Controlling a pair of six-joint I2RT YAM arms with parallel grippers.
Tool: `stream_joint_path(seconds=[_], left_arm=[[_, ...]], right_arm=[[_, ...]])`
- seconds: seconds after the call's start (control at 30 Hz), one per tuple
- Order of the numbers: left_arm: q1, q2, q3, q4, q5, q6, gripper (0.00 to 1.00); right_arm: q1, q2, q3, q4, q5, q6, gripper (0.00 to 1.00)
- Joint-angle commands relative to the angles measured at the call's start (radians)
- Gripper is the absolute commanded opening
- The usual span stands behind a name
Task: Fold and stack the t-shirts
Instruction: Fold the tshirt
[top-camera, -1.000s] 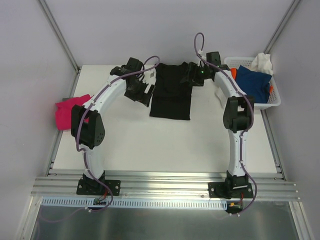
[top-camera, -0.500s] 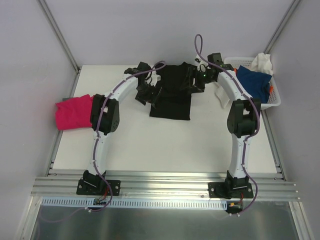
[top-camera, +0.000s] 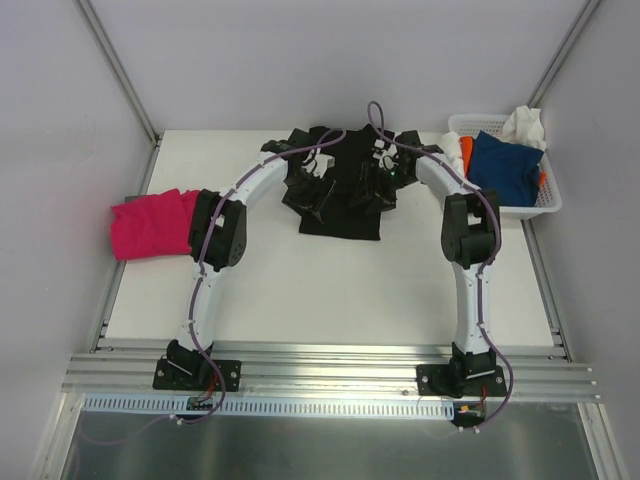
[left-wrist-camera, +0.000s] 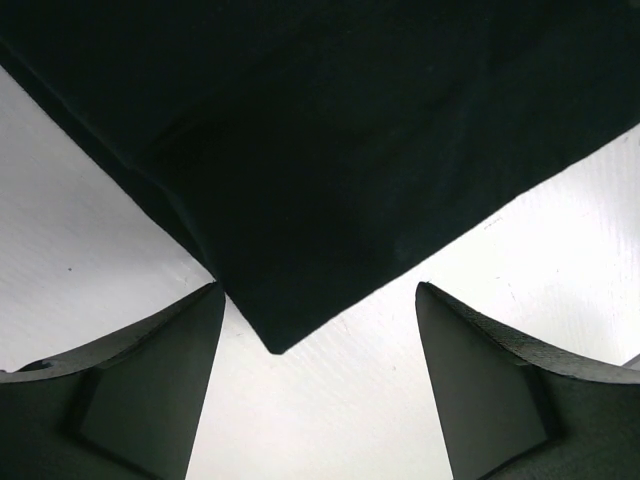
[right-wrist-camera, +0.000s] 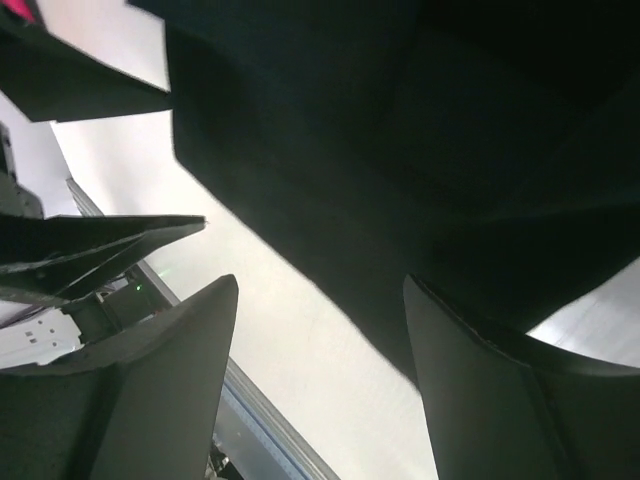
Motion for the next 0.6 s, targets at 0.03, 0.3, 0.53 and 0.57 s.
stream_joint_path(seconds=[0.03, 0.3, 0.53, 0.57], left_arm=[[-0.001, 0.012, 0.004, -0.012, 0.019, 0.000, 0.78], [-0.023, 0.050, -0.011, -0.012, 0.001, 0.008, 0.78], [-0.044, 0.076, -0.010, -0.007, -0.007, 0.002, 0.77], [-0.047, 0.078, -0.010, -0.007, -0.007, 0.002, 0.77]], right_arm=[[0.005, 0.054, 0.109, 0.044, 0.000, 0.028, 0.71], [0.005, 0.177, 0.296, 0.145, 0.003, 0.139, 0.72], [-0.001, 0.225, 0.410, 0.268, 0.017, 0.232, 0.73], [-0.007, 0.232, 0.430, 0.291, 0.032, 0.240, 0.73]])
